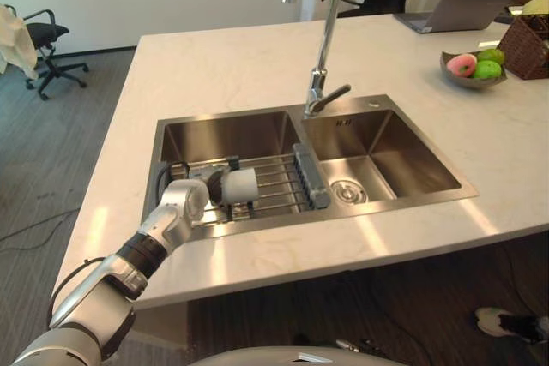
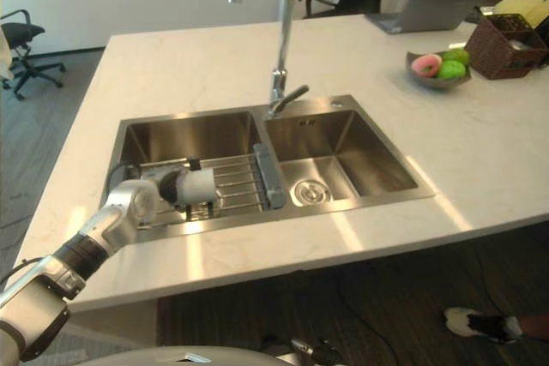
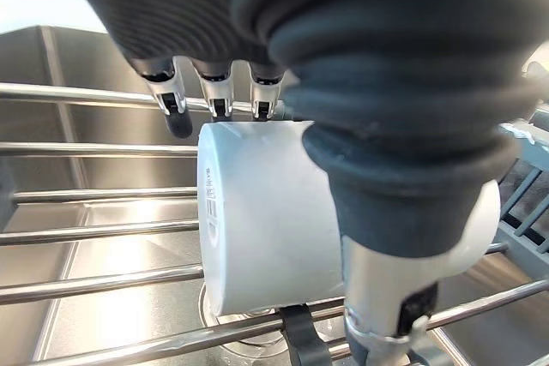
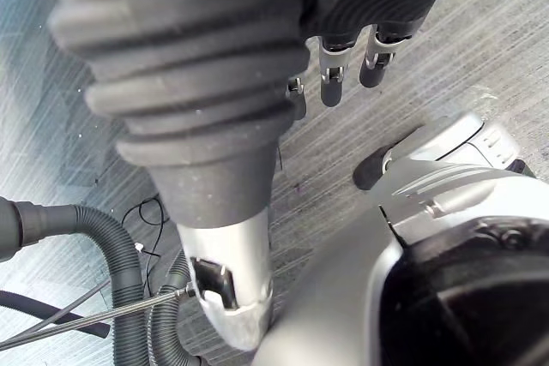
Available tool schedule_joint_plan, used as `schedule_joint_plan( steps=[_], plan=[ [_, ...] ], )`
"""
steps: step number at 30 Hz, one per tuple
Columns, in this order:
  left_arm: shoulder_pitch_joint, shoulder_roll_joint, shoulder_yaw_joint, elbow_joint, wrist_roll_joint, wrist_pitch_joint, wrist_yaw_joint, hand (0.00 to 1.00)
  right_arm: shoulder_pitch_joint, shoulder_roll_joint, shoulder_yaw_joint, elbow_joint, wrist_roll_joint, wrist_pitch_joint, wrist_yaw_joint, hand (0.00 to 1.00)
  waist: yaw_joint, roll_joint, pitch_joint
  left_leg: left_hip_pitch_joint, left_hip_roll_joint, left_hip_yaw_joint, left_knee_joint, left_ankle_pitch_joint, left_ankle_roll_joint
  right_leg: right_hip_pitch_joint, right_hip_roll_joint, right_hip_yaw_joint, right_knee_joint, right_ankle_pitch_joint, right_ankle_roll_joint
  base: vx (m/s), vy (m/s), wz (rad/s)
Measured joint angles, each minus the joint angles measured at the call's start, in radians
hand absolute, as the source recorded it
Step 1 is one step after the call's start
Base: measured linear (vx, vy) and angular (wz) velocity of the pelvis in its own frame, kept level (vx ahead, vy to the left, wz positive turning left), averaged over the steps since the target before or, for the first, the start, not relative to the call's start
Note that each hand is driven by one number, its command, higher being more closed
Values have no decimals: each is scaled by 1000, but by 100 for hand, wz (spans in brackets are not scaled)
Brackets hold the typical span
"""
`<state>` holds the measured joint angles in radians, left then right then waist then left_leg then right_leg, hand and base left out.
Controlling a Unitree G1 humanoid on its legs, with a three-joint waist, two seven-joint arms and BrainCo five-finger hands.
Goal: Walk over to the sink, pick up the cup, carry it to the dishwasher, place the cup inside the dishwasher, then close the dishwasher door
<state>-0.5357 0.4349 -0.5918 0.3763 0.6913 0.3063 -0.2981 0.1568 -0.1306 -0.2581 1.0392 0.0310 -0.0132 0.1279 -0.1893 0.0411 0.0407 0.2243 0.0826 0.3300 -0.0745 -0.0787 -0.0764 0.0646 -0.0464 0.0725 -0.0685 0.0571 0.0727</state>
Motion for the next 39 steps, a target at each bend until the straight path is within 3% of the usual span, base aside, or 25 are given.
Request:
schedule_joint_plan(
  steps=[10, 23, 24, 30, 39],
  plan=[
    [6, -1, 1, 32, 0, -11, -42, 0, 0, 0, 0, -1, 0, 0, -1, 0, -5, 1, 1, 0, 0, 2, 1, -8, 0, 3, 0, 0, -7, 0, 0, -2, -3, 0],
    [19, -23, 11, 78, 64, -22, -43, 0, 0, 1, -21, 0, -8, 2, -1, 0, -16, 8, -1, 2, 0, 26, 18, -22, 0, 4, 0, 17, -8, 0, 0, -11, -10, -3],
    [20, -25, 13, 81, 73, -20, -45, 100, 0, 0, -22, -1, -23, 4, -1, 0, -16, 10, -1, 2, 0, 28, 19, -24, -1, 5, 1, 21, -7, 0, 0, -66, -51, -7],
    [25, -55, 23, 104, 127, -22, -71, 100, -1, -6, -22, -1, -33, 8, -2, 0, -21, 14, -1, 2, 0, 27, 18, -25, -1, 5, 1, 22, -8, -1, 1, -53, -47, -1],
    [30, -61, 21, 107, 175, -27, -54, 100, -3, -8, -16, -1, -33, 11, -2, 0, -24, 14, -1, 2, 0, 25, 18, -25, -1, 5, 1, 22, -12, 2, 5, -37, -45, 0]
  ],
)
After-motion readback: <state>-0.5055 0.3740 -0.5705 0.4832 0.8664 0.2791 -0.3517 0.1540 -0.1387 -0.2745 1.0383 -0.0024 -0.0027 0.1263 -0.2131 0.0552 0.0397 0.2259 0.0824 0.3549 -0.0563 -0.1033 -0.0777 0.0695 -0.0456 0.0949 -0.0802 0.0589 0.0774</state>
